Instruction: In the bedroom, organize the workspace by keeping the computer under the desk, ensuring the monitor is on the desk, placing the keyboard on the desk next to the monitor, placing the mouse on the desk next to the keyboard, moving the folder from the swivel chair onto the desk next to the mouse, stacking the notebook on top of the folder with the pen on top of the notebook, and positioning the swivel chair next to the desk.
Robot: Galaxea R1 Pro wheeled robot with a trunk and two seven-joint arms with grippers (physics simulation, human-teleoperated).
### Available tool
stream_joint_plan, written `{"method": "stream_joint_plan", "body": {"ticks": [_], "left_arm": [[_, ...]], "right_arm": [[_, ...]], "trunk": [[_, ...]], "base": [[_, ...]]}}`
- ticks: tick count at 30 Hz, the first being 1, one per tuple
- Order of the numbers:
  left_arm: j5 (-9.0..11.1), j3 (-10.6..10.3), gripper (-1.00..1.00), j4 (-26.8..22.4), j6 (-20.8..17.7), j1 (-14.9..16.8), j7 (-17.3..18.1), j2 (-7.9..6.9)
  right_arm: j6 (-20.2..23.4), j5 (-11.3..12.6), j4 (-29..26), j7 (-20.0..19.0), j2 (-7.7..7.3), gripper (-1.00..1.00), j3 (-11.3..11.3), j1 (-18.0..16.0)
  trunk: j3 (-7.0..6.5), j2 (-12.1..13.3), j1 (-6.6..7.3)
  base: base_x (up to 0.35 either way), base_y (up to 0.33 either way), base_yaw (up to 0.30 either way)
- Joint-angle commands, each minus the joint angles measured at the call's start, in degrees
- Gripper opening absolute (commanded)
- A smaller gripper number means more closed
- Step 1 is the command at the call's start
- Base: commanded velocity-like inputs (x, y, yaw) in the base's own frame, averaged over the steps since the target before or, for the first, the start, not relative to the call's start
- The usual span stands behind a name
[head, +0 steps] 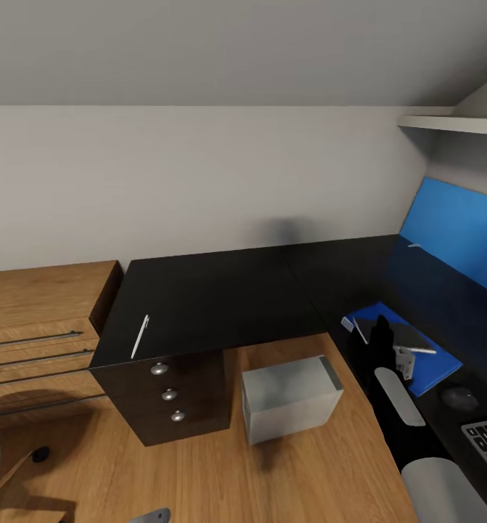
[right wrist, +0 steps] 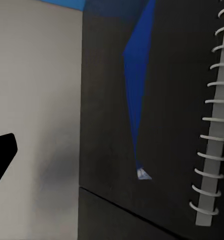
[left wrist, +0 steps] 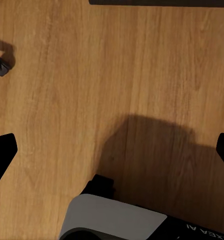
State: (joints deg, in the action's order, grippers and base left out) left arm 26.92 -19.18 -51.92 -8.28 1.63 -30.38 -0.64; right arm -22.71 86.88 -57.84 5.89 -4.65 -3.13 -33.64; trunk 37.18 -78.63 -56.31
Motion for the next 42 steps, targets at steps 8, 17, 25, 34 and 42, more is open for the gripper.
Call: {"method": "stream_joint_plan", "body": {"ticks": [8,17,25,34,42], "left_arm": [[0.19,-0.32,1.0,-0.11,-0.22,0.04,-0.45,-0.07],[0.23,-0.26,1.0,-0.11,-0.25,0.04,-0.46,-0.07],[0.28,-0.33,1.0,-0.11,-0.25,0.04,-0.47,-0.07],[0.31,-0.24,1.0,-0.11,-0.25,0.04,-0.47,-0.07],[0.34,-0.24,1.0,-0.11,-0.25,0.04,-0.47,-0.07]], "right_arm": [[-0.23,0.3,-0.08,0.16,-0.01,1.0,0.2,-0.03],[-0.23,0.3,-0.08,0.13,-0.01,1.0,0.28,-0.03],[-0.3,0.3,-0.08,0.14,-0.01,1.0,0.42,-0.03],[-0.32,0.3,-0.08,0.09,-0.01,1.0,0.48,-0.03],[-0.3,0.3,-0.08,0.09,-0.01,1.0,0.49,-0.03]], "trunk": [[0.05,-0.03,0.0],[0.05,-0.03,0.0],[0.05,-0.03,0.0],[0.05,-0.03,0.0],[0.05,-0.03,0.0]], "base": [[0.0,-0.057,0.0],[0.0,-0.055,0.0],[-0.042,-0.044,0.0],[-0.069,-0.067,0.0],[-0.001,-0.001,0.0]]}}
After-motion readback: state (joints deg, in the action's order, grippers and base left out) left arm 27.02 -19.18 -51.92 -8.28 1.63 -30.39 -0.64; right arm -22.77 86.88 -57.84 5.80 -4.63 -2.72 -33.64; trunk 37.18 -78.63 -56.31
